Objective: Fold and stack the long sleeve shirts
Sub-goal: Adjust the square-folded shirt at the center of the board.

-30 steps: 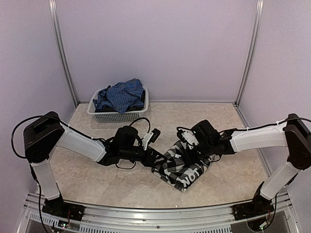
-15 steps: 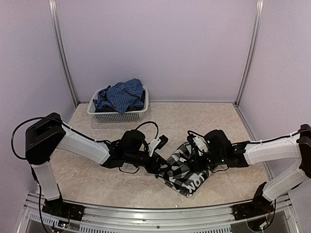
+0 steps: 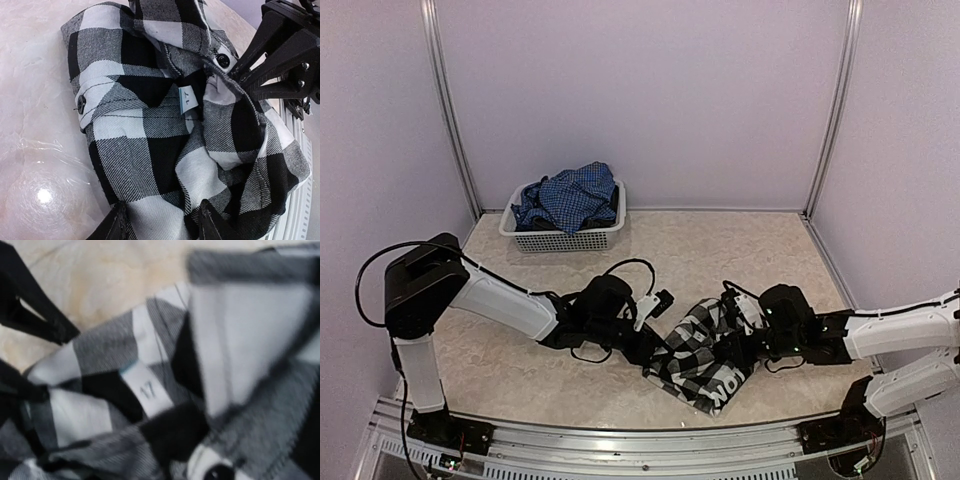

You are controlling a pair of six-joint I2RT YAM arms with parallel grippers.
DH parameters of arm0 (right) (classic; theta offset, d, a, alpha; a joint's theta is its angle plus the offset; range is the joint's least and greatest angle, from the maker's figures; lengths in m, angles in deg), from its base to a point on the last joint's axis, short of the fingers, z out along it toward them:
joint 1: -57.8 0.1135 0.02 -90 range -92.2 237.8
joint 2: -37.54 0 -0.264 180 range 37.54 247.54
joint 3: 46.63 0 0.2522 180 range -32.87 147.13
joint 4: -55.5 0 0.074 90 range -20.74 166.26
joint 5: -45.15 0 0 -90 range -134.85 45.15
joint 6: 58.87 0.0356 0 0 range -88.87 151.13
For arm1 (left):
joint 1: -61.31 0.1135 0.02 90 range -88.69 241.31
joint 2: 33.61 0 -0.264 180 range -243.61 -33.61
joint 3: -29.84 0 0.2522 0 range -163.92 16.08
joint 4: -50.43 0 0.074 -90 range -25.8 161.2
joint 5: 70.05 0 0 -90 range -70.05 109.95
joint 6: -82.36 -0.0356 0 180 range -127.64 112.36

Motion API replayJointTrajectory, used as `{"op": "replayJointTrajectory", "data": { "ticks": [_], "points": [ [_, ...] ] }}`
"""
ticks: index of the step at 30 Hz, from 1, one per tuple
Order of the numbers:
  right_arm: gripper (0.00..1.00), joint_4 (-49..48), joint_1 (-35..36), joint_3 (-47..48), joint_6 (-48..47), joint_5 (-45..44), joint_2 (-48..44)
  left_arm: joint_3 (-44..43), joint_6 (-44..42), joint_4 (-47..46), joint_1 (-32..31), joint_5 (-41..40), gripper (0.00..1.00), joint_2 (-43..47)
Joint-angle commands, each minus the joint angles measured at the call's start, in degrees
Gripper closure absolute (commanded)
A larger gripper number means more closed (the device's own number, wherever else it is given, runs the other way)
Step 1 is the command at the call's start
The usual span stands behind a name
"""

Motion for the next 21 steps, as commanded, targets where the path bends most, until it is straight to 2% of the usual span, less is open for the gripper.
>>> {"op": "replayJointTrajectory", "data": {
  "ticks": [1,21],
  "points": [
    [0.86,0.64,0.62,-3.37,2.83,-1.17,-4.24,-1.77,-1.07,1.30,-0.60,-1.55,0.55,-1.08],
    [0.98,-0.91,0.66,-7.91,9.97,-5.11,2.74,-4.87,-1.33,-1.58,-0.27,2.40,0.54,-0.65]
  ]
}}
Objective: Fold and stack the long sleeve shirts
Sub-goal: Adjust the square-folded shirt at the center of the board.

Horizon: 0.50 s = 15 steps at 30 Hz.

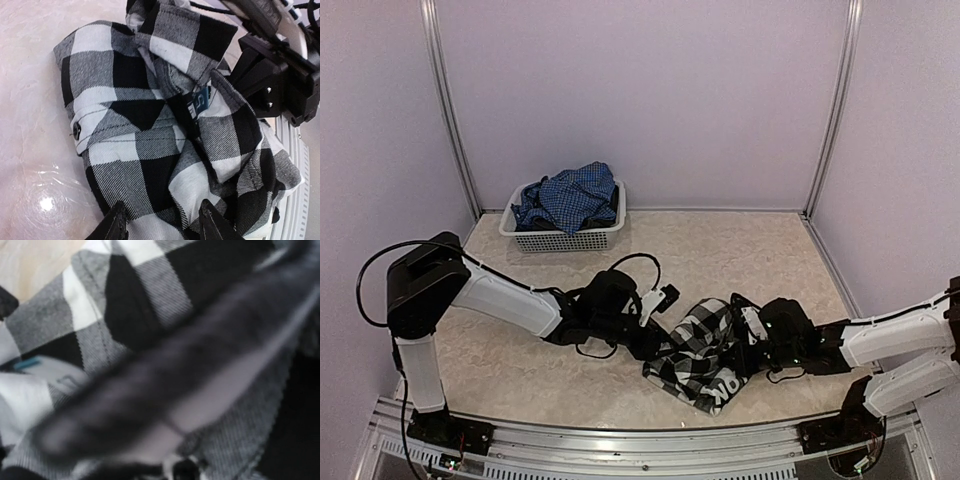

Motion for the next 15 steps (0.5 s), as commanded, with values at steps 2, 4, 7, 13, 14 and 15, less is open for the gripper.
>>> {"op": "replayJointTrajectory", "data": {
  "ticks": [2,4,7,13,14,15],
  "points": [
    [0.98,1.15,0.38,-4.69,3.09,-2.32,0.66,-3.17,-0.03,-2.91,0.14,3.59,0.54,-0.11],
    [0.99,0.43,0.41,-5.56,3.41,-2.33,0.25,-4.23,0.10,-2.99,0.27,4.59,0.54,-0.24],
    [1.00,0.34,0.39,-5.88,4.03,-3.33,-0.62,-6.14,0.40,-2.99,0.42,6.00,0.54,-0.96],
    [1.00,-0.29,0.65,-7.92,6.39,-4.88,-2.31,-12.31,0.56,1.19,0.69,8.06,0.54,-4.80],
    [1.00,-0.38,0.71,-8.13,6.86,-4.89,-2.24,-13.13,0.43,1.62,0.62,8.93,0.54,-5.52],
    [1.00,-0.55,0.82,-8.28,7.10,-4.81,-2.15,-13.73,0.20,1.91,0.56,10.35,0.54,-5.98]
  ]
}}
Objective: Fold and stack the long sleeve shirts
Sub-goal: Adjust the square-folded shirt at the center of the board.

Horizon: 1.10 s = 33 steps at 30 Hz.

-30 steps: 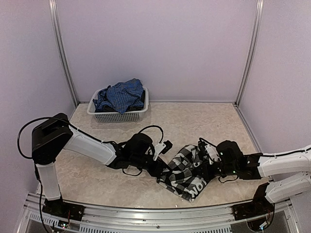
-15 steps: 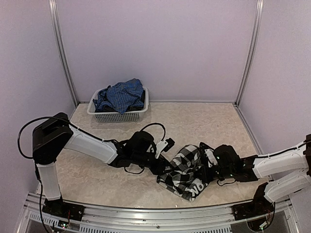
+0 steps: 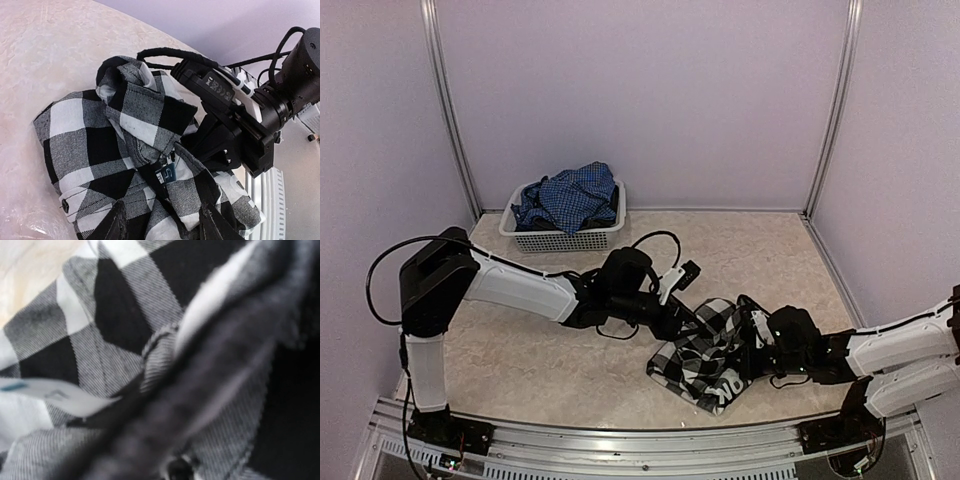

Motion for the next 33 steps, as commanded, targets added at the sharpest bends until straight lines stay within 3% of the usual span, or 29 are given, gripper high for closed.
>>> {"op": "replayJointTrajectory", "data": {
  "ticks": [1,9,22,26,31,33],
  "points": [
    [1.00,4.96,0.77,-2.71,2.26,-2.48,0.75,-3.35,-0.64,2.90,-0.01,4.93,0.54,-3.43],
    [1.00,1.66,1.17,-1.87,1.08,-0.69,1.29,-8.41,-6.91,7.37,-1.55,10.48,0.51,-6.60],
    [1.00,2.14,1.18,0.01,-0.49,1.72,-1.35,-18.11,-9.73,14.81,-3.32,7.82,0.52,-14.20],
    [1.00,1.66,1.26,-0.03,-0.51,1.89,-0.77,-18.73,-9.49,15.17,-3.39,8.57,0.62,-14.83],
    [0.98,1.60,1.26,0.06,-0.63,1.80,-0.83,-18.78,-8.65,14.85,-3.50,9.58,0.84,-15.25],
    [0.97,2.07,1.24,0.45,-0.79,1.61,-1.16,-18.61,-8.51,14.78,-3.42,9.73,0.98,-15.36]
  ]
}}
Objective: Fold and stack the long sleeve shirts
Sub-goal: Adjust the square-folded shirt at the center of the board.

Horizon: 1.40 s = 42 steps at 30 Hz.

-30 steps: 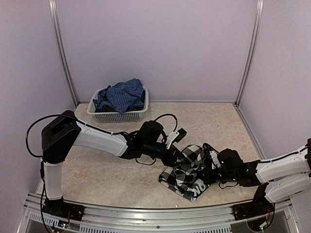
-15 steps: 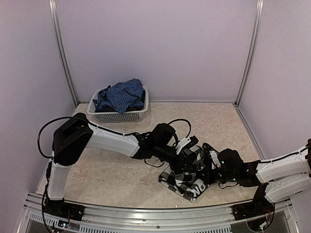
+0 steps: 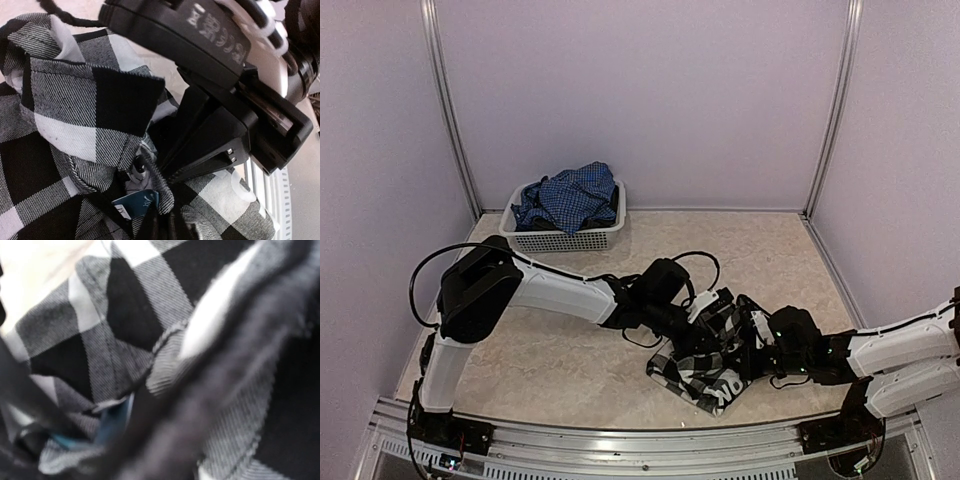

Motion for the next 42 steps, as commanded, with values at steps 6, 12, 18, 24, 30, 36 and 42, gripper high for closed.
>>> {"op": "replayJointTrajectory", "data": {
  "ticks": [6,12,18,24,30,36,42],
  "points": [
    [0.81,5.07,0.54,1.14,-0.78,-0.19,-1.68,3.27,4.11,-4.49,2.24,1.43,1.00,1.34],
    [0.64,7.40,0.60,0.75,-0.92,-2.32,-6.18,8.17,8.63,-8.81,4.91,-0.97,1.00,6.22],
    [0.61,8.66,0.63,0.43,0.22,-3.50,-6.04,12.63,12.56,-14.15,6.11,-0.90,1.00,9.12],
    [0.62,7.48,0.56,0.99,0.33,-2.91,-2.89,13.36,13.23,-13.84,6.75,-2.30,1.00,11.30],
    [0.62,6.88,0.59,1.27,0.11,-2.47,-1.54,13.89,13.80,-12.38,8.09,-7.08,1.00,13.13],
    [0.62,8.21,0.58,2.65,-0.66,-3.02,-1.74,13.92,12.98,-9.18,8.20,-13.07,1.00,13.74],
    [0.61,8.74,0.66,2.78,-0.12,-3.55,-1.21,18.80,12.89,-11.50,8.13,-13.22,1.00,17.24]
  ]
}}
